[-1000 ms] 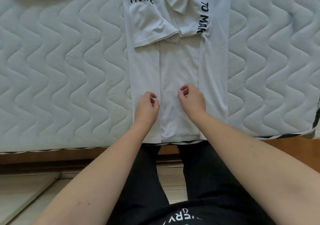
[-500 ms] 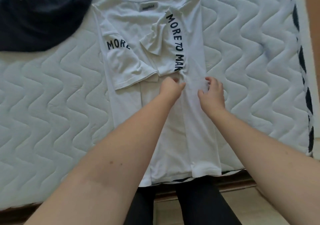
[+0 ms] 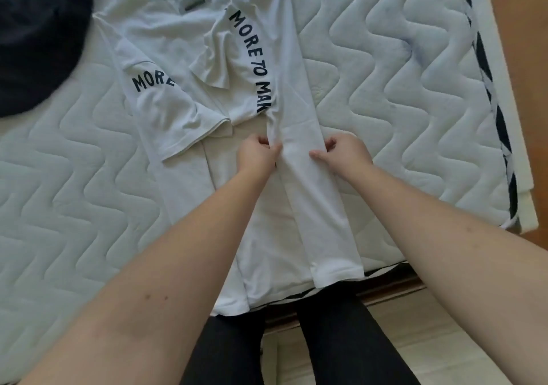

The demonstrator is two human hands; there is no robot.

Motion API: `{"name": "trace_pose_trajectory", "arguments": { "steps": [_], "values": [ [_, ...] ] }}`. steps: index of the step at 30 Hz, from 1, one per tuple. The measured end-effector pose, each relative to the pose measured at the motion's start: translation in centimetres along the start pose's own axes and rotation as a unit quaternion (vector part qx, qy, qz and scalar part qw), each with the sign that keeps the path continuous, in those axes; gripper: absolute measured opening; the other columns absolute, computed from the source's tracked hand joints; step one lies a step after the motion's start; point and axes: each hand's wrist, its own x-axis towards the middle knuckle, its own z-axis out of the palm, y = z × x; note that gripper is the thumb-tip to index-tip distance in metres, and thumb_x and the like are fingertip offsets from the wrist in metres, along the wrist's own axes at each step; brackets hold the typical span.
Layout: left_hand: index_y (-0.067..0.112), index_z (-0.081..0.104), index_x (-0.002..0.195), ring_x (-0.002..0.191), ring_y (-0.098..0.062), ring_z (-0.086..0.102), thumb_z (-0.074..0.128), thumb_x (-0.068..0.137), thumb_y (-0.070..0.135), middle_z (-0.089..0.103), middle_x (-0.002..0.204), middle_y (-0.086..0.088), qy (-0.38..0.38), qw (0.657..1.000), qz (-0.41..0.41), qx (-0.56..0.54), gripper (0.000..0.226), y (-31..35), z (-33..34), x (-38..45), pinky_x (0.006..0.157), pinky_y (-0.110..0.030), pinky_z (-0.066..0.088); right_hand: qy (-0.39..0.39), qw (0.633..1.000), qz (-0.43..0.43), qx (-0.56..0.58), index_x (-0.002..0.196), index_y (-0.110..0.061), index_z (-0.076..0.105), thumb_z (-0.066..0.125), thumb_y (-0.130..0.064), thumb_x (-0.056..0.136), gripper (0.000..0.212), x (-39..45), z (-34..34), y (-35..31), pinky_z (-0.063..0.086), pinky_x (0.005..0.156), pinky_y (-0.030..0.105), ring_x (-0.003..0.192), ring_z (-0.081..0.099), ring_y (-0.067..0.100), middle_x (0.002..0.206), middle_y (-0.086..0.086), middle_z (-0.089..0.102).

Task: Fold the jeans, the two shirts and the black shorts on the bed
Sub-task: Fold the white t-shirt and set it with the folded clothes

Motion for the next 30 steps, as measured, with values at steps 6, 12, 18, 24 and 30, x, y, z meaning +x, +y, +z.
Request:
{"name": "trace_pose_trajectory", "arguments": {
  "steps": [6,12,18,24,30],
  "values": [
    [0.014,0.067,0.1,0.092,-0.029,0.07,0.068,0.086,0.015,0.072,0.098,-0.01,-0.041,0.998,-0.017,-0.055,0.014,-2.6,1.4,-2.4,0.081,-0.05,0.059,-0.073,0.997,0.025,-0.021,0.074,-0.02,0.06,0.07,-0.052,0.083,0.034,-3.2,1.2,2.5,0.034,0.058,0.03,0.074,0.056,0.023,0.074,0.004,0.06],
    [0.012,0.063,0.097,0.091,-0.027,0.069,0.068,0.09,0.018,0.071,0.098,-0.01,-0.021,0.996,-0.024,-0.078,0.01,-3.6,1.3,-3.7,0.081,-0.044,0.06,-0.06,0.996,0.051,0.044,0.086,-0.016,0.064,0.074,-0.043,0.081,0.029,-6.8,3.3,5.9,0.048,0.076,0.035,0.084,0.062,0.023,0.086,0.002,0.066],
    [0.002,0.063,0.118,0.093,-0.027,0.069,0.065,0.093,0.007,0.07,0.106,-0.012,-0.102,0.991,-0.06,-0.058,0.026,-6.9,3.1,-6.8,0.076,-0.039,0.061,-0.073,0.996,0.053,0.017,0.079,-0.019,0.061,0.068,-0.046,0.086,0.029,-8.2,3.8,6.1,0.039,0.066,0.03,0.082,0.062,0.024,0.073,-0.002,0.059],
    [0.006,0.064,0.119,0.096,-0.024,0.071,0.074,0.087,0.014,0.072,0.106,-0.009,-0.119,0.988,-0.077,-0.067,0.034,-9.9,4.1,-9.9,0.083,-0.042,0.06,-0.035,0.997,0.054,0.046,0.094,-0.017,0.063,0.064,-0.047,0.088,0.031,-10.6,4.8,7.9,0.043,0.07,0.033,0.084,0.058,0.021,0.085,-0.002,0.061],
    [0.018,0.071,0.106,0.09,-0.026,0.071,0.068,0.079,0.038,0.074,0.097,-0.003,-0.092,0.991,-0.093,0.006,0.033,-13.3,5.1,-12.4,0.082,-0.047,0.059,-0.069,0.993,0.082,0.043,0.093,-0.016,0.061,0.063,-0.045,0.091,0.029,-13.5,5.3,10.2,0.036,0.069,0.03,0.089,0.059,0.026,0.086,0.002,0.061]
  ]
}}
